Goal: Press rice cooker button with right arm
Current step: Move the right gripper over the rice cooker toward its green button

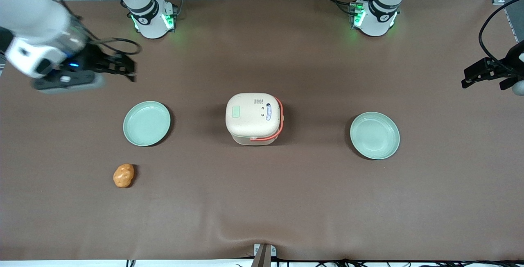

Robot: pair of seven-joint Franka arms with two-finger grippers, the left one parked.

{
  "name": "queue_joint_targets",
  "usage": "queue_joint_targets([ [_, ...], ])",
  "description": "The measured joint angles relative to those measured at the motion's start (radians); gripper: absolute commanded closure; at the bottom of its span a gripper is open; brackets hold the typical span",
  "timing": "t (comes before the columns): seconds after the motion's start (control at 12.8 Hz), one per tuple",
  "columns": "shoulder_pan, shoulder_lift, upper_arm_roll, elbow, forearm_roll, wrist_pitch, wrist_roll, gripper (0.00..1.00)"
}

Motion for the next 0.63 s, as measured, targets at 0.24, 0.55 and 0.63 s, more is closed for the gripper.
queue_joint_targets([
  [0.24, 0.081, 0.063, 0.0, -0.002, 0.001, 0.056, 0.105, 0.11],
  [0.55, 0.159, 0.144, 0.0, -0.003, 0.001, 0.131, 0.201, 0.28],
  [0.63, 0.171, 0.16, 0.0, -0.004, 0.001, 0.144, 0.209, 0.31],
])
